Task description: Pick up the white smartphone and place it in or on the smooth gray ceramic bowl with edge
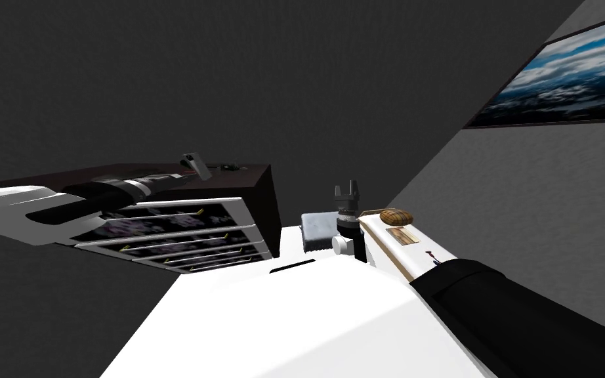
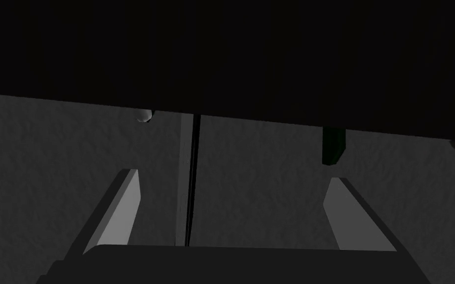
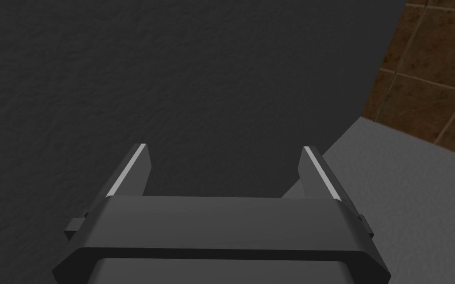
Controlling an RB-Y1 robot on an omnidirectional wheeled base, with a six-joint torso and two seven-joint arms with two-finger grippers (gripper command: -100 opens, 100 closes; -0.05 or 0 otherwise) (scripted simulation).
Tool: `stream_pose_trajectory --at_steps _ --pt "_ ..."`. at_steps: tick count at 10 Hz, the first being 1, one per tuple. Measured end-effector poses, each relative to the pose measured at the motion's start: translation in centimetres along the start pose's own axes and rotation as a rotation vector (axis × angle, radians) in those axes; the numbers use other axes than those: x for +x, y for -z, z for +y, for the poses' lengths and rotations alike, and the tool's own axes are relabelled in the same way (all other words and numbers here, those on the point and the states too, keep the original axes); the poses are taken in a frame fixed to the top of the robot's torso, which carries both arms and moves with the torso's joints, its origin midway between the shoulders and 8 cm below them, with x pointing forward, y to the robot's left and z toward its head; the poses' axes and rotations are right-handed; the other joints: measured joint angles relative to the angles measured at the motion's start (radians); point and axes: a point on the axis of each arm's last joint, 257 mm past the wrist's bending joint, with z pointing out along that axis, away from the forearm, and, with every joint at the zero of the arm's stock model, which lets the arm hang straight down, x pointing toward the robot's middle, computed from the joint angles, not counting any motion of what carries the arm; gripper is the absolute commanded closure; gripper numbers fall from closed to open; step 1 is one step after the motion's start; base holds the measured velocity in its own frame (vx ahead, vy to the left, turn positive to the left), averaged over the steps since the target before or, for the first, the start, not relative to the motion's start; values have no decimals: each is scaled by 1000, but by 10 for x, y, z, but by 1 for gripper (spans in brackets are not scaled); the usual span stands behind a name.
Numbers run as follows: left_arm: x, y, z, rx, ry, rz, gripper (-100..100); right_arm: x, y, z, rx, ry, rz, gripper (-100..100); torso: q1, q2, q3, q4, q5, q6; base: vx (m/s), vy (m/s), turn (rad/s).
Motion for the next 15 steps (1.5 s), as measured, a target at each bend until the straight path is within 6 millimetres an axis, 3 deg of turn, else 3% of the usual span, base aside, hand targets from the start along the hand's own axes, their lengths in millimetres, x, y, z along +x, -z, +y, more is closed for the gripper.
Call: stream_pose_trajectory --at_steps 1,2,3,7,8,12,13,14,15 --pt "-2 2 4 -13 -19 7 -100 0 0 0 0 0 0 0 1 1 0 0 0 0 42 -37 -21" --pt "-2 2 5 -15 -22 8 0 0 0 0 0 0 0 0 4 4 2 1 1 -1 8 -8 3" --pt "-2 2 5 -14 -22 8 -100 0 0 0 0 0 0 0 7 6 4 2 2 -1 -31 28 -225" --pt "-3 5 35 -106 -8 8 -100 0 0 0 0 0 0 0 13 13 8 3 3 0 -65 65 -245" --pt "-3 5 37 -112 -7 8 100 0 0 0 0 0 0 0 11 11 7 3 3 -2 -7 7 13" --pt "-3 6 38 -115 -9 7 100 0 0 0 0 0 0 0 9 8 5 2 3 0 0 0 0" --pt "-3 6 39 -116 -9 8 0 0 0 0 0 0 0 0 9 8 5 2 3 0 0 0 0" --pt "-3 6 39 -116 -9 8 100 0 0 0 0 0 0 0 9 8 5 2 3 0 24 -20 175" --pt "-2 5 35 -107 -8 7 100 0 0 0 0 0 0 0 8 8 5 2 3 -2 55 -53 328"
